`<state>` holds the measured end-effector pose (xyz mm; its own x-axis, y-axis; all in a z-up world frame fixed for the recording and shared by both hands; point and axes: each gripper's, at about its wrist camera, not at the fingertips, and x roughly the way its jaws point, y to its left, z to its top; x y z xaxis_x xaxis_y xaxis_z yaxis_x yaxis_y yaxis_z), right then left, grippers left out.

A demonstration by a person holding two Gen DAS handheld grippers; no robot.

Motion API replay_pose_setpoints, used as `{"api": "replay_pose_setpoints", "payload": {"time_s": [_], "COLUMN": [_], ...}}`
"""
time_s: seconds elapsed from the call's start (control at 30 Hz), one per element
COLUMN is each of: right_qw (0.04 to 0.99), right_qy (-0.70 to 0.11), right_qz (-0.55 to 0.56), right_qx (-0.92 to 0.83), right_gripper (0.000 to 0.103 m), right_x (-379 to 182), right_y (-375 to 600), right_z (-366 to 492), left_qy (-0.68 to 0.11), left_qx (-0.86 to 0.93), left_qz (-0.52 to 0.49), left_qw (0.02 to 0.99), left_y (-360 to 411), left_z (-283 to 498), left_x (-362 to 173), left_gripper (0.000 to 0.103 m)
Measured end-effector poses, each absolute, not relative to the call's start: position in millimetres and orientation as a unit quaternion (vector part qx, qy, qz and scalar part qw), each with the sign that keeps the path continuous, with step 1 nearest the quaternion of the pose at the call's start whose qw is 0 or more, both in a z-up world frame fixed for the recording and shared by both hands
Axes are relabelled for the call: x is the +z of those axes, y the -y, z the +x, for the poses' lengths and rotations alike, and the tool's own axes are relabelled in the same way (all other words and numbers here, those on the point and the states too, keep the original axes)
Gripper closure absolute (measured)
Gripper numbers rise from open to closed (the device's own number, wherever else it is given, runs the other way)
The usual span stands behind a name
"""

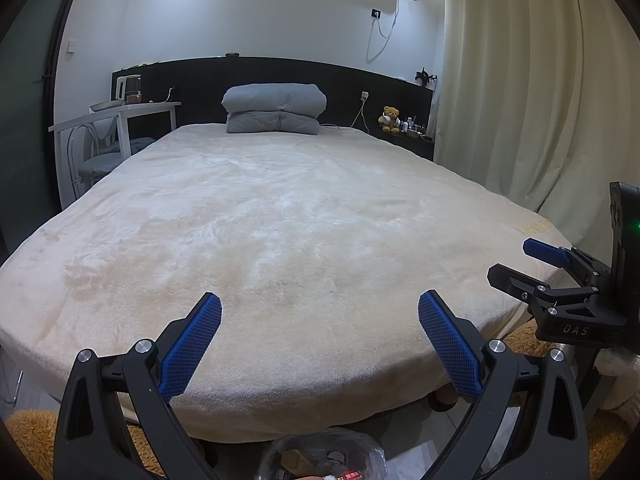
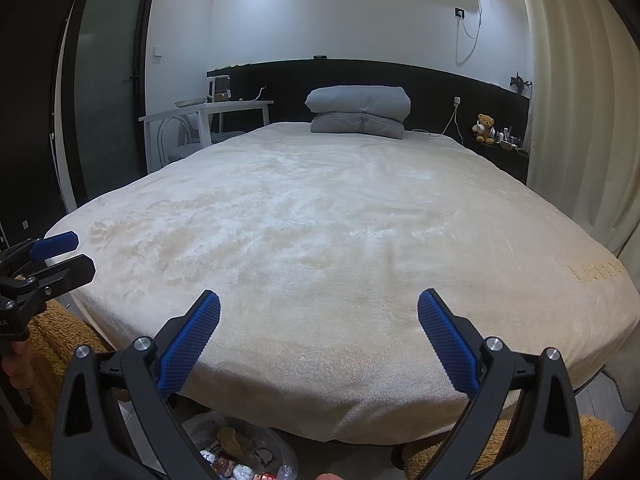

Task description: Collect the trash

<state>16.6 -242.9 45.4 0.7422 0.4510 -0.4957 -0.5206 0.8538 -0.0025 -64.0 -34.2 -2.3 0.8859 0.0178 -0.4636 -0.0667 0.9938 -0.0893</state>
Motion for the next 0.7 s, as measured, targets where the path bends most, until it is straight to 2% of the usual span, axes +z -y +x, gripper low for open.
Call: {"api": "replay_pose_setpoints", "payload": {"time_s": [0.7], "right_qw": [0.925], "right_qy": [-0.258], "right_qz": [-0.085], "right_qx": [0.266], "right_gripper": [0.005], "right_x": [36.2], "right_y": [238.0], "right_z": [18.6], "left_qy": [-0.243], "left_qx": [0.025], "left_qz": [-0.075], "left_qw": [0.967], "left_y": [29.2], "left_z": [-60.9], "left_x": [-5.4], "left_gripper": [0.006]}}
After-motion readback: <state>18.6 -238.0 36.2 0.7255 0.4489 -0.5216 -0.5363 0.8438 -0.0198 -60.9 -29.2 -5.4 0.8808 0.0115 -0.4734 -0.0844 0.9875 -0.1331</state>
